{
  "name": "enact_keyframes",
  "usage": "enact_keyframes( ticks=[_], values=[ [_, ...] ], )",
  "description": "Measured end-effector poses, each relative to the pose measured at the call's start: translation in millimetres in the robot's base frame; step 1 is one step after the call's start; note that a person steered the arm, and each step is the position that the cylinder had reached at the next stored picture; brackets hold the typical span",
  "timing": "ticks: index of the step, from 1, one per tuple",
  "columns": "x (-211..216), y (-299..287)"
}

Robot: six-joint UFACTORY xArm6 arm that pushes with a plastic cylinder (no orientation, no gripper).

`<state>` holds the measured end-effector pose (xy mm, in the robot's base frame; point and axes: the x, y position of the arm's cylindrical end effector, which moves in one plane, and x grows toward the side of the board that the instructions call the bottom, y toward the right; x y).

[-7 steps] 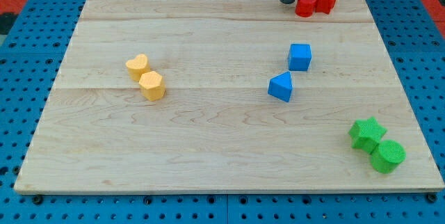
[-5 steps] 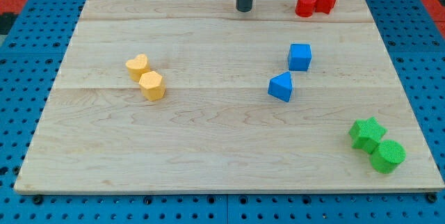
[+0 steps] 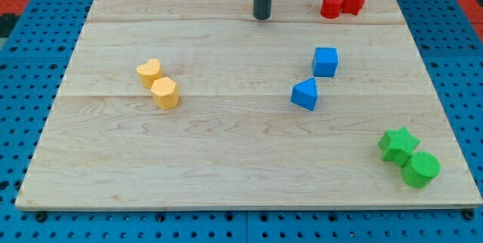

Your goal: Move the blue cube slightly left

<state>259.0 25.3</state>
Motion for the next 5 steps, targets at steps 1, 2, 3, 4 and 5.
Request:
enact_keyframes(
  ticks=[1,2,3,4,5],
  values=[
    [0.0,12.5],
    [6.4,35.9],
    [9.9,36.1],
    [9.9,36.1],
    [21.4,61.2]
  ],
)
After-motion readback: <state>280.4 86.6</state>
